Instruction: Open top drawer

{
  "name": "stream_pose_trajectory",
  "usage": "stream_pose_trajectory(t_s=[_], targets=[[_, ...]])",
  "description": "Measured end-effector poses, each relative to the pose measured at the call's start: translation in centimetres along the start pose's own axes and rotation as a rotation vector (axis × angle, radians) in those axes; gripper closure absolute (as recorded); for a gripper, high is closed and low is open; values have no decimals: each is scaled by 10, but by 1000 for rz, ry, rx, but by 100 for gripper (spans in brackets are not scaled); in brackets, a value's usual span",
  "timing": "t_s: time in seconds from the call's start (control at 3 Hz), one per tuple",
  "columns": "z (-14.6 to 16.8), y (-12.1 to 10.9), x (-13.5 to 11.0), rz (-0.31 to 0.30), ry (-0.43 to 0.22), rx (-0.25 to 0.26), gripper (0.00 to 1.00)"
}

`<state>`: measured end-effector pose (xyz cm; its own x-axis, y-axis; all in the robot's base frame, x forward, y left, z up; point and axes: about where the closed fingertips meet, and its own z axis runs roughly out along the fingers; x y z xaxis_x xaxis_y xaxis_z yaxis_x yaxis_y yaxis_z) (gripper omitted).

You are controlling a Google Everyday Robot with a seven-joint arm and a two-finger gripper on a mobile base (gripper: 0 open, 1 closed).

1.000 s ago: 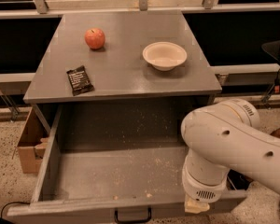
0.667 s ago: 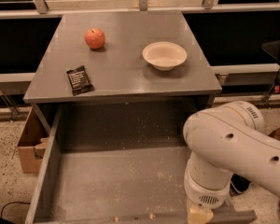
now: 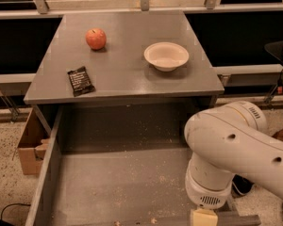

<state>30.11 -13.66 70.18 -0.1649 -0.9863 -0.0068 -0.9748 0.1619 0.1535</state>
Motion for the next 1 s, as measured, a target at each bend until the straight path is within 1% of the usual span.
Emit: stream_pose_trajectory(t_s=[0.33,0.67,1.0], targets=[[-17,-4,4,3,23,28,0],[-67,-11,23,38,62,94,0],[-156,-17,58,66,44,210,0]])
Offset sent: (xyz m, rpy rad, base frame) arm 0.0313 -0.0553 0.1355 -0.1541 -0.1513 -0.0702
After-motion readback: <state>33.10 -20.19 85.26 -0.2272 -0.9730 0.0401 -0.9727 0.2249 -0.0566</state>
